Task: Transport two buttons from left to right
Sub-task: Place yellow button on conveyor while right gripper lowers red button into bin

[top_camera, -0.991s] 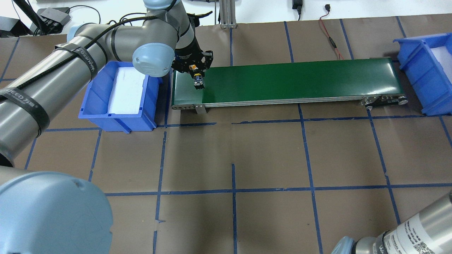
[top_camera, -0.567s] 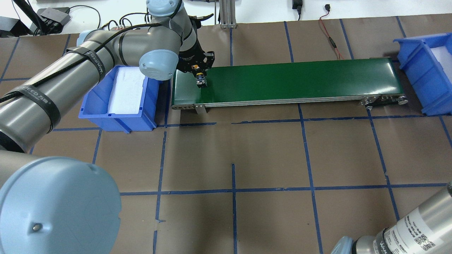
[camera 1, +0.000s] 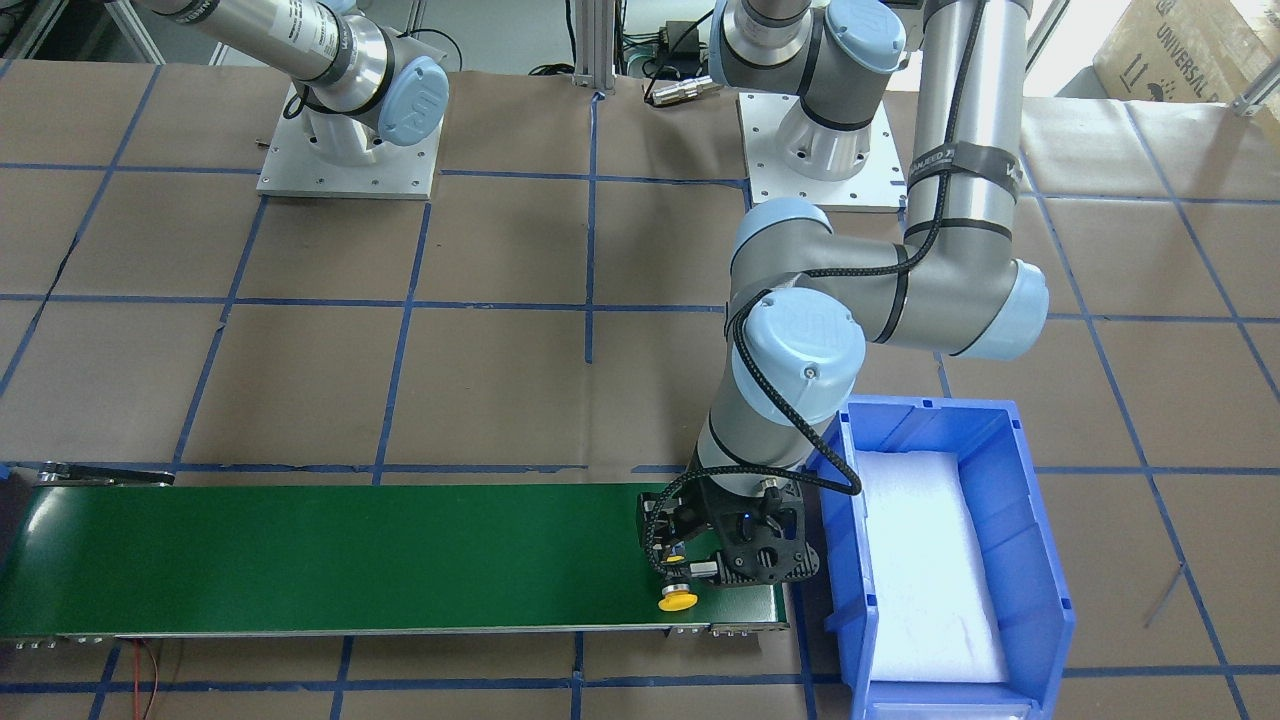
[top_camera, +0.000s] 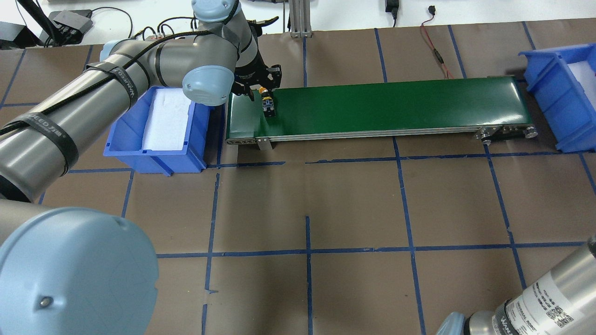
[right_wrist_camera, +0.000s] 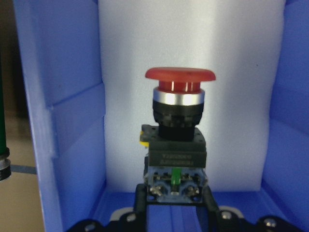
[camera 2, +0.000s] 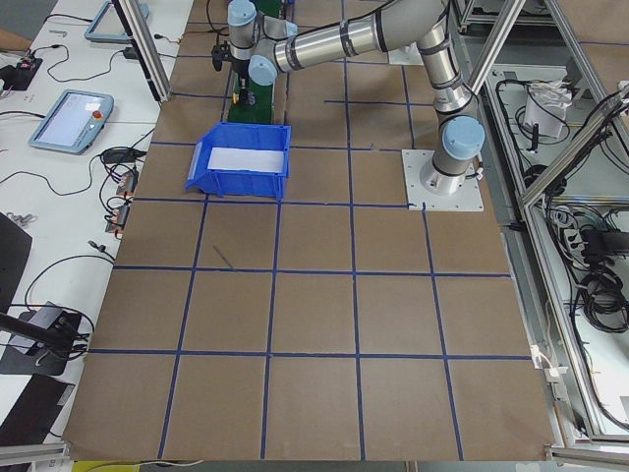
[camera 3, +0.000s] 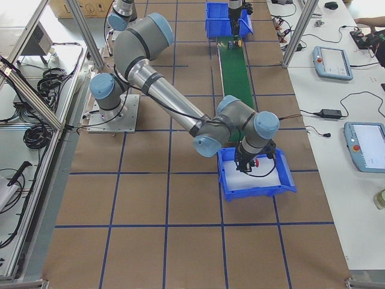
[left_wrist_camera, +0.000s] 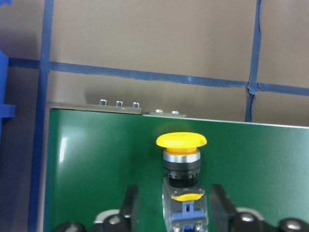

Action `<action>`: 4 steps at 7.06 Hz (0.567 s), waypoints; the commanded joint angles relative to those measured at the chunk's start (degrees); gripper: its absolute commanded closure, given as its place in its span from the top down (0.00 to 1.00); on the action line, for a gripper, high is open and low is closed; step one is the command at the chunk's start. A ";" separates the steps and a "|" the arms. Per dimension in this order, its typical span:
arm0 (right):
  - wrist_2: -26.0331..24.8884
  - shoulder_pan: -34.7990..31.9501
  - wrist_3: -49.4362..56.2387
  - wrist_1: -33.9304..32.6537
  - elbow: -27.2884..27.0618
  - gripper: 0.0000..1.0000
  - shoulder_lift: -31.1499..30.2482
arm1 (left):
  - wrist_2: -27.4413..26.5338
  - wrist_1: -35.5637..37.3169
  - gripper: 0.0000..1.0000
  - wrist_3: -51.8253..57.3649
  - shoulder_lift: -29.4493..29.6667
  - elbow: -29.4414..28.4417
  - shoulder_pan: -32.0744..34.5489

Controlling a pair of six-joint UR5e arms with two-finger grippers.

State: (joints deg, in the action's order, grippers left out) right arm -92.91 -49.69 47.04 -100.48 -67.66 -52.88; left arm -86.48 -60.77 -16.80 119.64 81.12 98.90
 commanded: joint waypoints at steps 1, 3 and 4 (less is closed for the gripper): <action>0.01 0.03 0.07 -0.24 -0.10 0.06 1.63 | 0.26 -4.78 1.00 0.54 -5.53 0.09 -3.34; -0.08 0.20 0.07 -1.12 -0.02 0.06 3.56 | 0.09 -10.75 1.00 5.25 -9.85 0.61 -4.24; -0.08 0.20 0.07 -1.29 -0.10 0.06 3.83 | 0.18 -13.64 1.00 6.42 -12.04 0.44 -4.59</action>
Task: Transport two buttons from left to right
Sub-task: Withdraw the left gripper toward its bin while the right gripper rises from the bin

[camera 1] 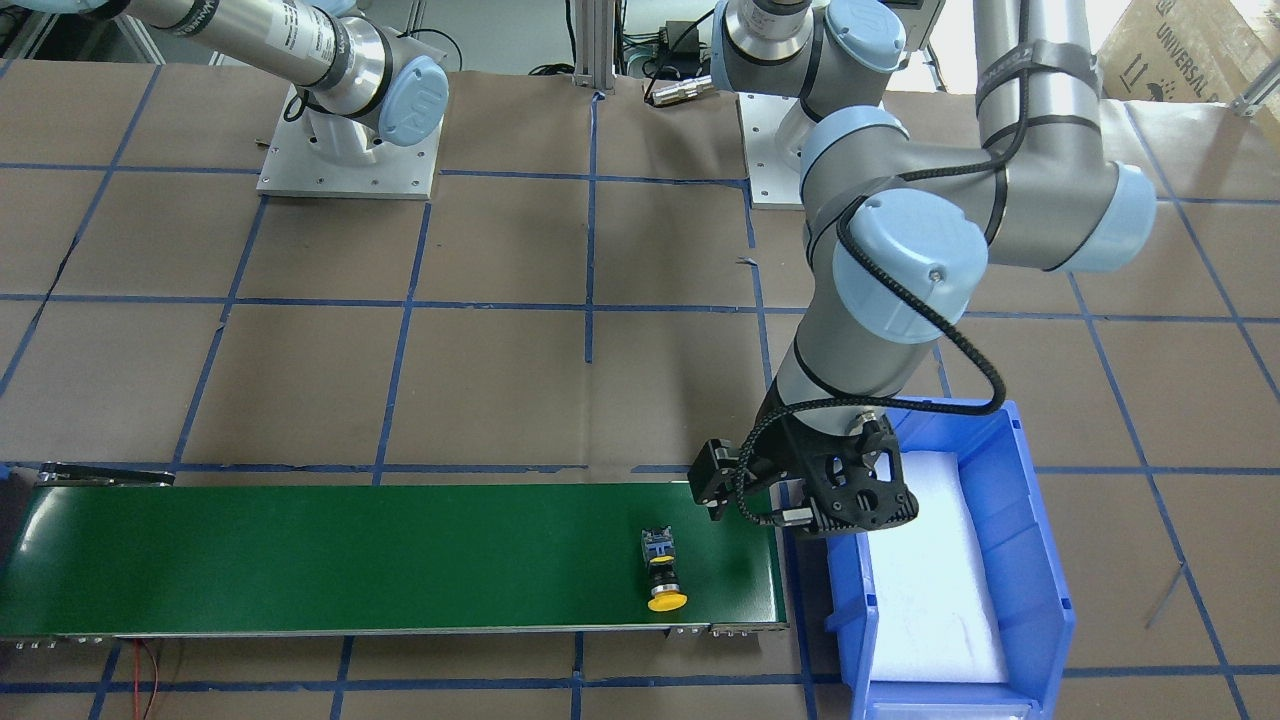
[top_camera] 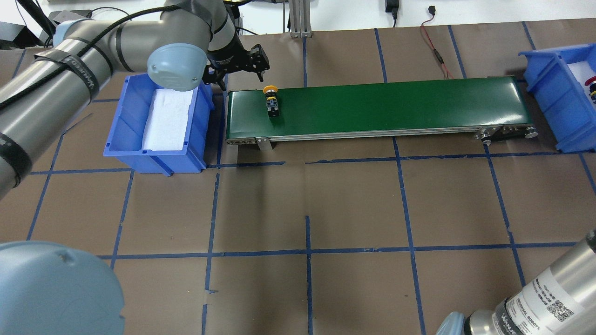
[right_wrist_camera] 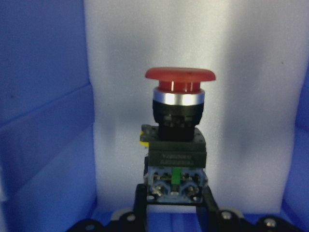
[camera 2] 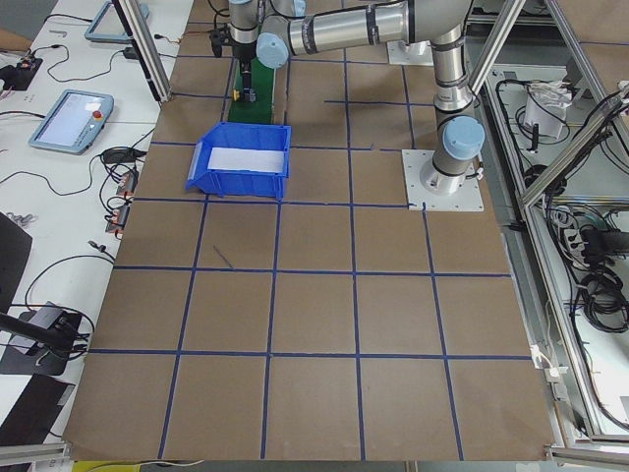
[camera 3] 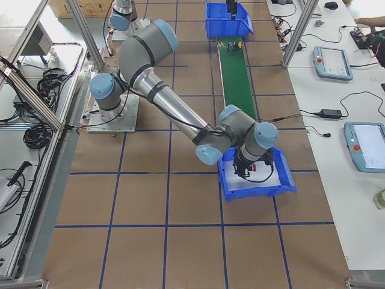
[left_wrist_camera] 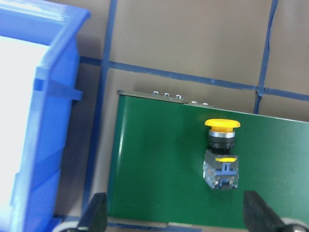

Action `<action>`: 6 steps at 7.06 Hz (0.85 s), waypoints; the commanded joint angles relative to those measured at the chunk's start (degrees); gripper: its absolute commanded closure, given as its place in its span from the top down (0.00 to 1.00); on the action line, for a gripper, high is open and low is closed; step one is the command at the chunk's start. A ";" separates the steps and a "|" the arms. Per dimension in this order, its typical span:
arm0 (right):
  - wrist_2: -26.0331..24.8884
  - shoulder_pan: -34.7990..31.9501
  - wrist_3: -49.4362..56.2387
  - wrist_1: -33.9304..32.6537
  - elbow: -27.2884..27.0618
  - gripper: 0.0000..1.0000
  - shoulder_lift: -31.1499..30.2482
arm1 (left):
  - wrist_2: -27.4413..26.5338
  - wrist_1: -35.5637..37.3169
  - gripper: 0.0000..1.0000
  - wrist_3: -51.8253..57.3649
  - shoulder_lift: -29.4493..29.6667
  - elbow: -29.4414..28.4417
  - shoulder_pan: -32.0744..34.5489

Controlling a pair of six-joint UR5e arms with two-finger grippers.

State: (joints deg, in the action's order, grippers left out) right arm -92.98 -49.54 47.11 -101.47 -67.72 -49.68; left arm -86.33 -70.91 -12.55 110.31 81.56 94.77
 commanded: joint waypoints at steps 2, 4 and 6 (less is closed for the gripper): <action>-0.27 0.06 0.00 -0.31 -0.13 0.35 0.81 | 0.19 -16.40 1.00 11.13 -11.30 0.35 -6.40; -0.27 0.06 0.00 -0.31 -0.13 0.39 1.07 | -0.24 -21.36 1.00 10.70 -14.41 0.97 -8.11; -0.19 0.15 -0.09 -0.31 -0.22 0.51 1.07 | -0.25 -22.34 1.00 11.05 -15.90 1.23 -8.46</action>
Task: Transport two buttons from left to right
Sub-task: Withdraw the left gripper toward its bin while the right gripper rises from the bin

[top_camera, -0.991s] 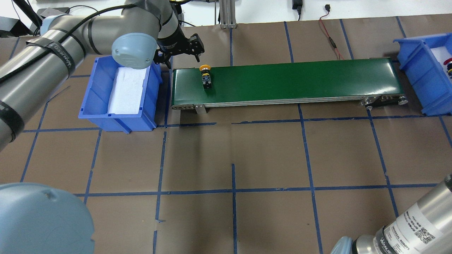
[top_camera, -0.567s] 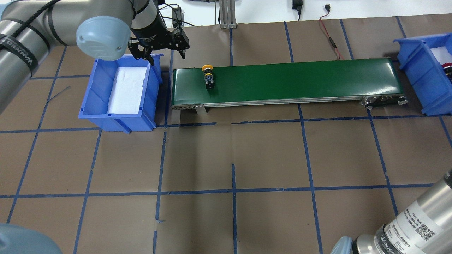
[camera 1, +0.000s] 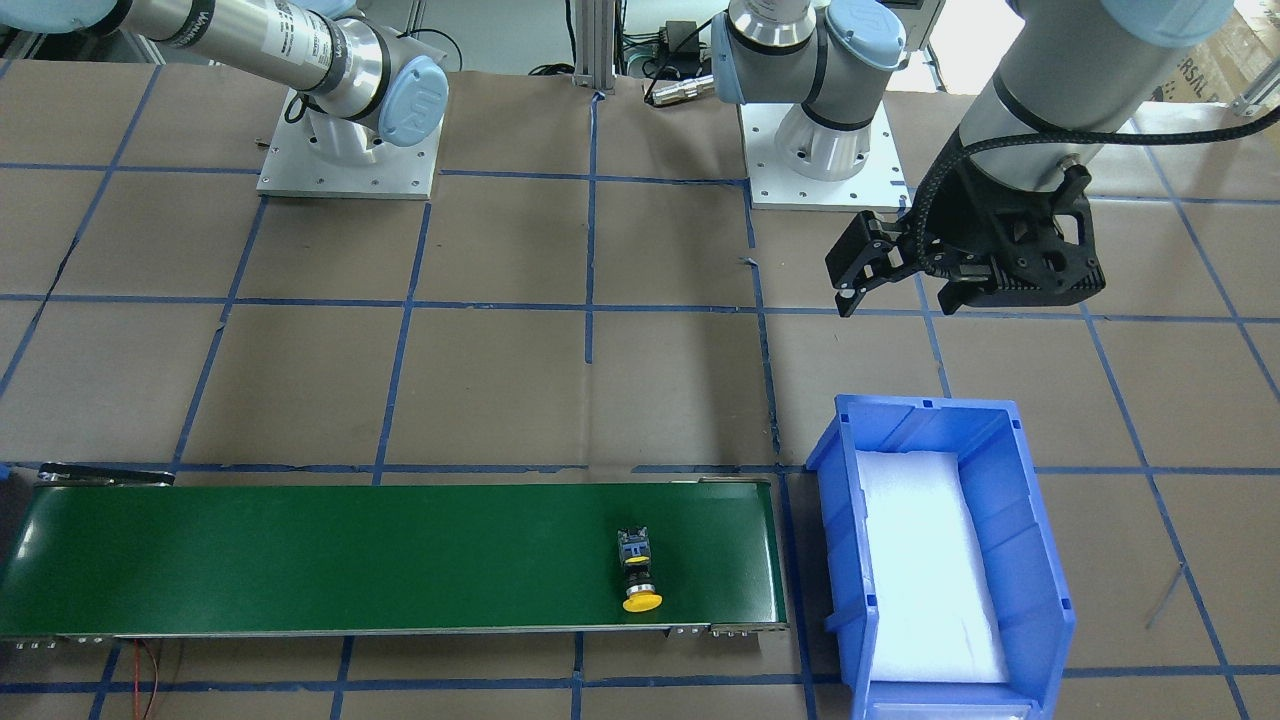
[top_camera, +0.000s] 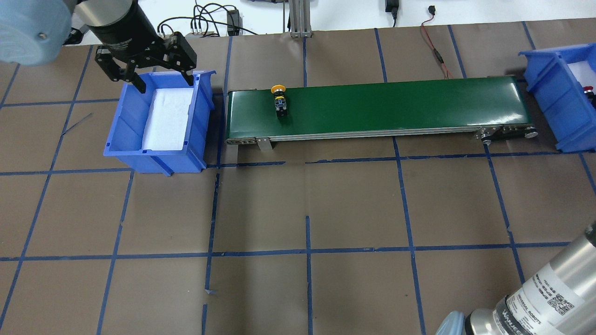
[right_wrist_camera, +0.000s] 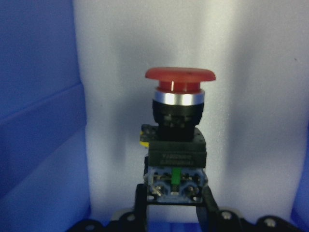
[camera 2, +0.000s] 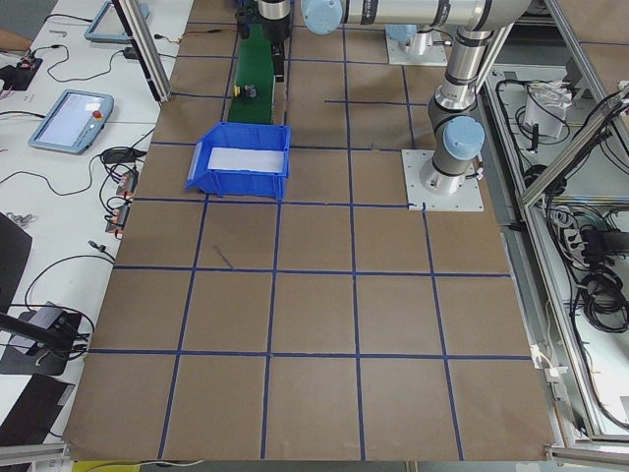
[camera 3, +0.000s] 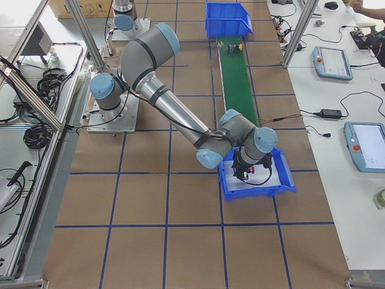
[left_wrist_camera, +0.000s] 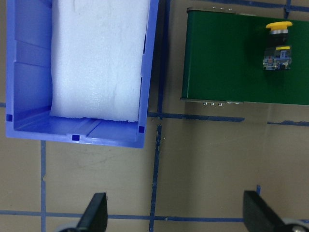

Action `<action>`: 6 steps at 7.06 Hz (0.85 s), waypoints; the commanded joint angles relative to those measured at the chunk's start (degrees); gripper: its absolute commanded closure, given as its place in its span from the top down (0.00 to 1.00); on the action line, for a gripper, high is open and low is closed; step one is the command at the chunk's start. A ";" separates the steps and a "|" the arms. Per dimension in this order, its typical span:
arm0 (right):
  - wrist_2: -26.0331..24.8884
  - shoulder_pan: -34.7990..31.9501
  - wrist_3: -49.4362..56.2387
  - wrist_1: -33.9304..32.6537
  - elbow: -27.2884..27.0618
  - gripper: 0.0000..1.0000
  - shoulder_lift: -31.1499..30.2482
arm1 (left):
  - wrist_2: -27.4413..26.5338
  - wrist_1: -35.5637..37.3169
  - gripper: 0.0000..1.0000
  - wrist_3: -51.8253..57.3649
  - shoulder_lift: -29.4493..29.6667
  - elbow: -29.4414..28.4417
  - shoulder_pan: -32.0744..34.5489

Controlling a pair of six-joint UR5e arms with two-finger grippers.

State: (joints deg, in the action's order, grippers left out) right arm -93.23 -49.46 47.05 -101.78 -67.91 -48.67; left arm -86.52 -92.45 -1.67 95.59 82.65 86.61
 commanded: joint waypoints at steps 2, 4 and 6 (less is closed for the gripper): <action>0.16 0.16 -0.03 0.00 -0.03 0.54 -0.02 | -1.01 0.77 1.00 -0.17 -0.41 2.06 -0.56; 0.16 0.24 -0.03 0.09 0.23 0.56 -0.28 | -5.31 7.70 1.00 -0.18 -0.40 6.02 -3.27; 0.68 0.07 -0.12 1.05 1.11 0.62 -3.25 | -5.59 7.47 1.00 -0.26 -1.71 5.60 -4.17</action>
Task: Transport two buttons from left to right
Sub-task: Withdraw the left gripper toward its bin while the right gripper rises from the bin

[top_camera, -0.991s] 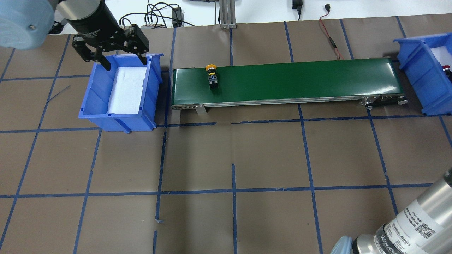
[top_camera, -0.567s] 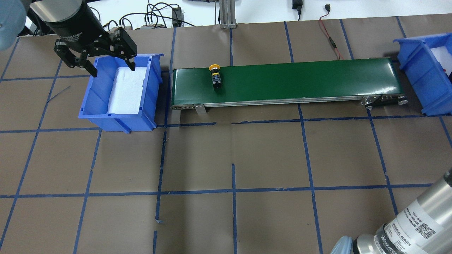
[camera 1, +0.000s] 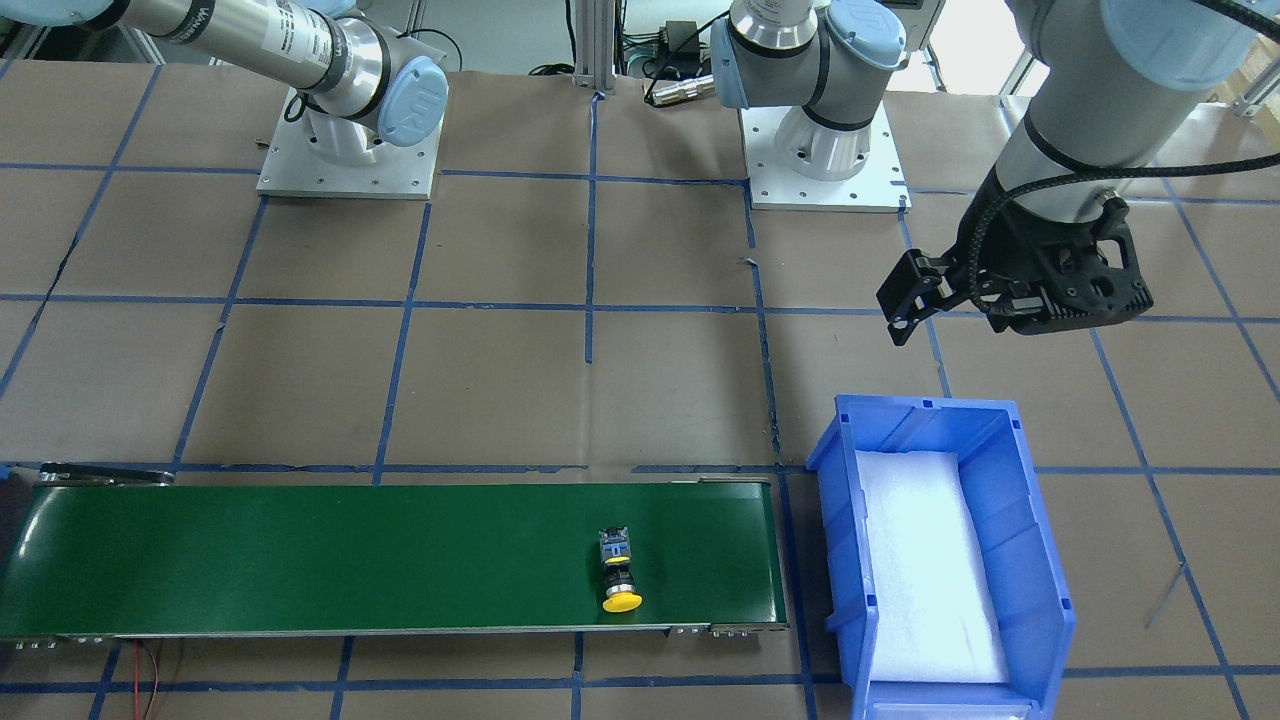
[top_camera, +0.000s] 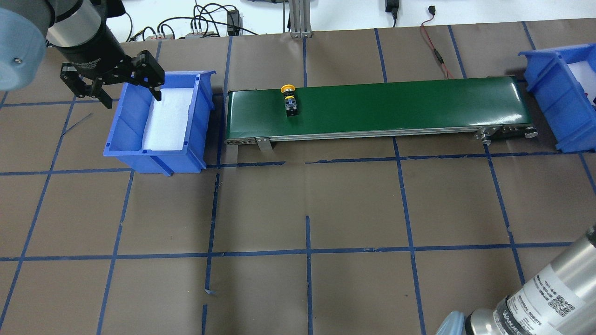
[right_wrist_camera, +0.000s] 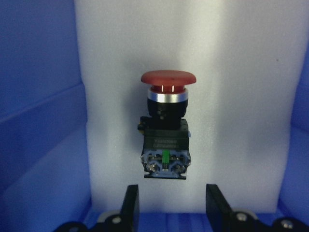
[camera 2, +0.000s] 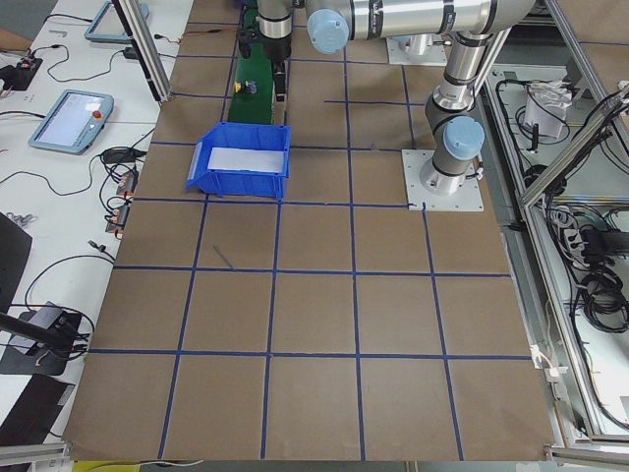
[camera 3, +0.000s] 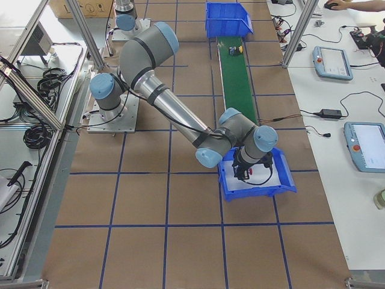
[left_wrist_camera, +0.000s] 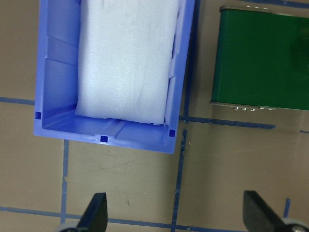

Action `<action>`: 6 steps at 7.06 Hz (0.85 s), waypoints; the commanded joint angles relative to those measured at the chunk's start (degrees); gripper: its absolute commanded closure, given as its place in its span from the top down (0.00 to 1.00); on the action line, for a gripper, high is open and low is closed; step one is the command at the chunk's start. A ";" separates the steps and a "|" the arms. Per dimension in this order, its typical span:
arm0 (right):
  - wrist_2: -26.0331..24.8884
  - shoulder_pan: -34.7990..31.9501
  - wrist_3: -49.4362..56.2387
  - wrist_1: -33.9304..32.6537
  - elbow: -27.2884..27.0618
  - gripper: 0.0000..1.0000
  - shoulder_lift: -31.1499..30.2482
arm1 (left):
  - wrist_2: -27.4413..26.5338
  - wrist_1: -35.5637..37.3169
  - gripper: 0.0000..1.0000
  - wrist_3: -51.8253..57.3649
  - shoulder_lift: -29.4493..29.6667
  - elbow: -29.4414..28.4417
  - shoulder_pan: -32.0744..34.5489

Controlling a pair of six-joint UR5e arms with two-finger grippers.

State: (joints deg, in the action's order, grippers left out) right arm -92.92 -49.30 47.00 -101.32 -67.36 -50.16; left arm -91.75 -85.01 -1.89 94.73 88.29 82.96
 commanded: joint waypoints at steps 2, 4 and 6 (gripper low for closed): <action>2.82 -1.92 -0.07 6.11 1.52 0.77 -7.21 | -0.27 -0.86 1.00 -0.04 -0.95 -0.31 -0.43; 4.40 -9.90 -0.77 8.86 2.40 0.90 -8.72 | -0.36 -0.86 1.00 -0.04 -0.86 -0.31 -0.43; 7.13 -16.32 -2.86 8.60 2.32 1.00 -9.86 | -0.36 -0.86 1.00 -0.04 -0.77 -0.31 -0.43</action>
State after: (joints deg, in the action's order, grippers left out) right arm -87.36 -61.63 45.73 -92.65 -65.01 -59.12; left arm -92.10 -85.87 -1.93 93.89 87.98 82.54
